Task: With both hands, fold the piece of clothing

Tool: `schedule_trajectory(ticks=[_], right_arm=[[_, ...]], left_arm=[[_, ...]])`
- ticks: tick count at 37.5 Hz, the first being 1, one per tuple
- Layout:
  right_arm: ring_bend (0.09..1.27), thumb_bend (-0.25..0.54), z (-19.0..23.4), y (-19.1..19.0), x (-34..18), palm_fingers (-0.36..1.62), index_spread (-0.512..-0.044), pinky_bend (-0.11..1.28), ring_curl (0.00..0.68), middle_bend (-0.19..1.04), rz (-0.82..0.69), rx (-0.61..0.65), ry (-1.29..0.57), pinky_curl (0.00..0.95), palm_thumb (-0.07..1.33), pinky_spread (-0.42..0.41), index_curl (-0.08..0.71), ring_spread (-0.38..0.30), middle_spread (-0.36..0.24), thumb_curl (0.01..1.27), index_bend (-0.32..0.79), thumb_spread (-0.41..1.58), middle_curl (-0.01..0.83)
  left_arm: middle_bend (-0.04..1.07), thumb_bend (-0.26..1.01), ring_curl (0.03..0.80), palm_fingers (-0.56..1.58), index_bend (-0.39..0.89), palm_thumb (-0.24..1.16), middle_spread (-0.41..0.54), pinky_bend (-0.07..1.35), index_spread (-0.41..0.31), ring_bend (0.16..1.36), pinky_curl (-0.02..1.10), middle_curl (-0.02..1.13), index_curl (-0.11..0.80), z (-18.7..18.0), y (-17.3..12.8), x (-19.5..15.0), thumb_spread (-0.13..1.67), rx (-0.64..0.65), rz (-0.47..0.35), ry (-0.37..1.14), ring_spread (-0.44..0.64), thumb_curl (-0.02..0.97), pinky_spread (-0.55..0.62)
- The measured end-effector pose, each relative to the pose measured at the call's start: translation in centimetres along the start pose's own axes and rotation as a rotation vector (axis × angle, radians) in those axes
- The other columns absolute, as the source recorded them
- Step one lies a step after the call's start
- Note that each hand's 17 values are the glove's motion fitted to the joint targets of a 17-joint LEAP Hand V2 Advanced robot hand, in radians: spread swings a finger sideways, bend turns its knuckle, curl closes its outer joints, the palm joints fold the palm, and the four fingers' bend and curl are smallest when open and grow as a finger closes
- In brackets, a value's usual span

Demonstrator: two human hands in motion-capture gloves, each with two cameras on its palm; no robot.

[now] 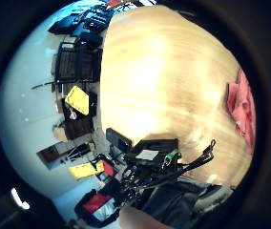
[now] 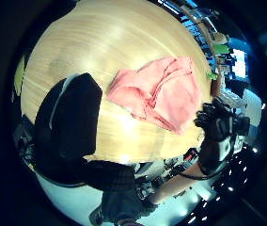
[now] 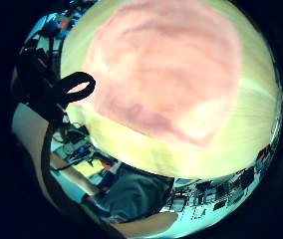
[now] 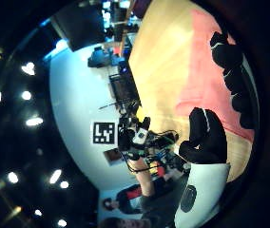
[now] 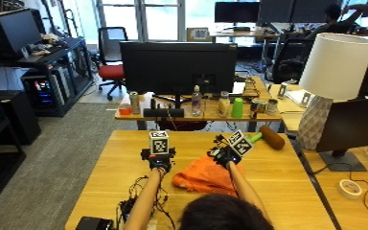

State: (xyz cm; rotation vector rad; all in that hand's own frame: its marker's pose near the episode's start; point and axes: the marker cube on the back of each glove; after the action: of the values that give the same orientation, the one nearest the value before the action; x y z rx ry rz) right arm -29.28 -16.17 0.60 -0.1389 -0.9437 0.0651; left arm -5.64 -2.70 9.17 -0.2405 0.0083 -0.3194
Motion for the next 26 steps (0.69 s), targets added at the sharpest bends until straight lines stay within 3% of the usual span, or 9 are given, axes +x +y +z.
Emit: schedule_trajectory(ticks=[1, 4, 6, 9, 15, 26], right_arm=[[0.68, -0.015, -1.3, 0.2, 0.0, 1.04, -0.226, 0.75, 0.44, 0.3, -0.022, 0.042, 0.036, 0.413, 1.06, -0.276, 0.159, -0.183, -0.087, 0.47, 0.01, 0.92, 0.473], [0.66, -0.017, -5.0, 1.1, -0.3, 1.04, -0.225, 0.73, 0.435, 0.29, -0.158, 0.096, 0.101, 0.407, 1.05, -0.257, 0.148, -0.177, -0.081, 0.47, 0.02, 0.95, 0.469], [0.65, -0.016, -7.6, 1.1, 0.2, 1.03, -0.223, 0.73, 0.431, 0.29, -0.197, 0.119, 0.124, 0.403, 1.05, -0.246, 0.141, -0.169, -0.079, 0.47, 0.02, 0.96, 0.467], [0.64, -0.017, -11.5, -0.8, 2.5, 1.03, -0.225, 0.72, 0.427, 0.28, -0.172, 0.167, 0.151, 0.4, 1.04, -0.234, 0.134, -0.165, -0.076, 0.48, 0.03, 0.98, 0.464], [0.62, -0.019, -18.6, -0.3, 6.6, 1.02, -0.229, 0.71, 0.42, 0.26, -0.089, 0.27, 0.154, 0.391, 1.03, -0.21, 0.124, -0.161, -0.073, 0.48, 0.04, 1.01, 0.46], [0.59, -0.015, -20.2, -1.5, 11.0, 1.01, -0.23, 0.65, 0.416, 0.26, -0.013, 0.33, 0.131, 0.377, 1.02, -0.169, 0.122, -0.149, -0.071, 0.48, 0.06, 1.04, 0.461]], left_arm=[[0.16, -0.01, 0.277, 0.19, 0.18, 0.28, 0.201, 0.26, -0.02, 0.49, 0.32, 0.28, 0.397, -0.1, -0.4, 0.0, 1.38, 0.038, -0.02, -0.004, 0.42, 0.22, 0.46], [0.16, -0.01, 0.275, 0.19, 0.18, 0.28, 0.205, 0.26, -0.021, 0.48, 0.32, 0.28, 0.397, -0.3, 0.2, 0.6, 1.38, -0.012, 0.007, -0.015, 0.42, 0.22, 0.46], [0.16, -0.01, 0.274, 0.19, 0.18, 0.27, 0.206, 0.26, -0.021, 0.48, 0.32, 0.28, 0.398, -0.7, -0.4, 1.2, 1.38, 0.053, 0.006, -0.014, 0.42, 0.22, 0.46], [0.16, -0.01, 0.273, 0.19, 0.18, 0.27, 0.204, 0.26, -0.022, 0.48, 0.33, 0.27, 0.399, -1.7, -0.8, 2.4, 1.38, 0.168, -0.007, -0.019, 0.42, 0.217, 0.47], [0.16, -0.01, 0.275, 0.19, 0.18, 0.26, 0.204, 0.26, -0.022, 0.49, 0.33, 0.27, 0.397, -3.7, 0.7, 6.0, 1.37, 0.238, 0.049, -0.049, 0.42, 0.214, 0.47], [0.16, -0.01, 0.276, 0.2, 0.18, 0.25, 0.195, 0.27, -0.03, 0.5, 0.33, 0.27, 0.394, -5.3, 0.5, 8.8, 1.36, 0.266, 0.14, -0.117, 0.41, 0.211, 0.46]])
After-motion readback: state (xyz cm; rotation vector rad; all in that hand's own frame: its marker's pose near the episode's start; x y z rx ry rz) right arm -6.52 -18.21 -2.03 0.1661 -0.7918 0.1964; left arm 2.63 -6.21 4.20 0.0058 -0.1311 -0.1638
